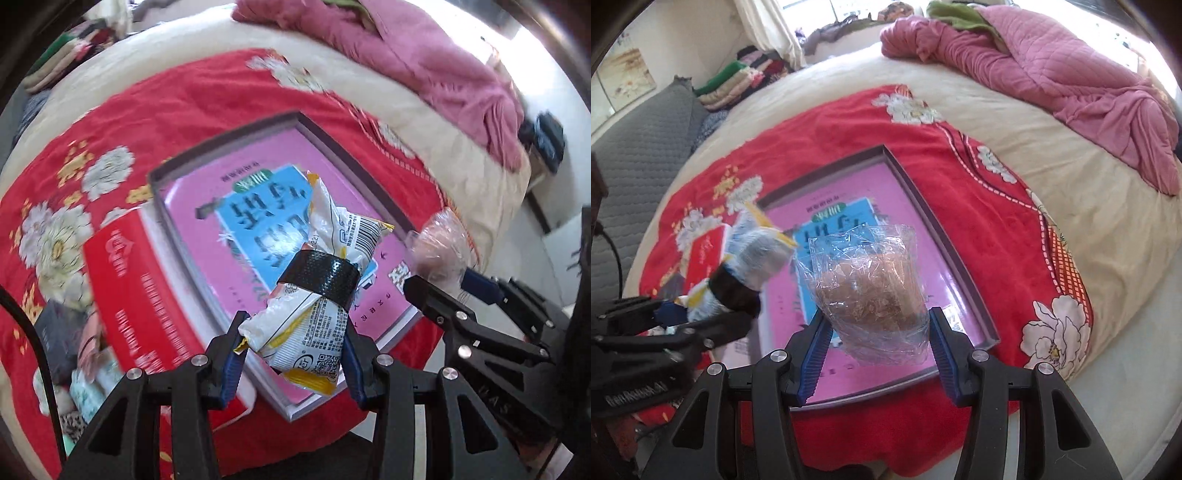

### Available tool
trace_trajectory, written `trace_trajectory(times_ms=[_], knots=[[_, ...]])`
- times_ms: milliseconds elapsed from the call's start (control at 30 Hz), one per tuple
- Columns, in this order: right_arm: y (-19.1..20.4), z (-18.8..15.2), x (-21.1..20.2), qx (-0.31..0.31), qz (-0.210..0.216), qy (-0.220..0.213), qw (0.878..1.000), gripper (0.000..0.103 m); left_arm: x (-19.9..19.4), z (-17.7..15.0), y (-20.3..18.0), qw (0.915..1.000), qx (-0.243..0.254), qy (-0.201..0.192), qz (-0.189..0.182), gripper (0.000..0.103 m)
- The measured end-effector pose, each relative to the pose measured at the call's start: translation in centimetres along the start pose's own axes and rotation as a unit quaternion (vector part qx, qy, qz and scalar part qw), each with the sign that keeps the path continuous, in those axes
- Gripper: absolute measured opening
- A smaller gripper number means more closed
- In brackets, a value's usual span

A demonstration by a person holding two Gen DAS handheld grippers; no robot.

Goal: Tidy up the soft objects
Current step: 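Carry both bags over the pink book tray and release them inside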

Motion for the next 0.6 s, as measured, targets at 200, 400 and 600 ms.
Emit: trace_trajectory(times_ms=[200, 400, 600], knots=[[-1.2, -0.5, 2.1, -0.005, 0.000, 0.033, 0.999, 0.054, 2.5, 0.4, -0.9, 0.9992, 0.016, 0.032, 0.018, 0.047], [-1.8, -1.0, 4.4, -0.023, -0.034, 0.070, 0.997, 0.054, 4.1, 0.1, -0.4, 0.9980, 0.016, 0.055, 0.026, 0.047], [-1.9, -1.5, 5.0, -0.040, -0.048, 0.086, 0.994, 0.055, 5.1, -0.3, -0.4, 0.9968, 0.025, 0.071, 0.028, 0.047]])
Point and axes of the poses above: each gripper's, at about its wrist camera, not at the fingertips, and x roughly the way its jaws point, y to its left, z to its top, the point moved 4 cm from there along x, roughly the way its jaws point, and after that the axes turned 4 degrees about -x, right-handed, at the moved point
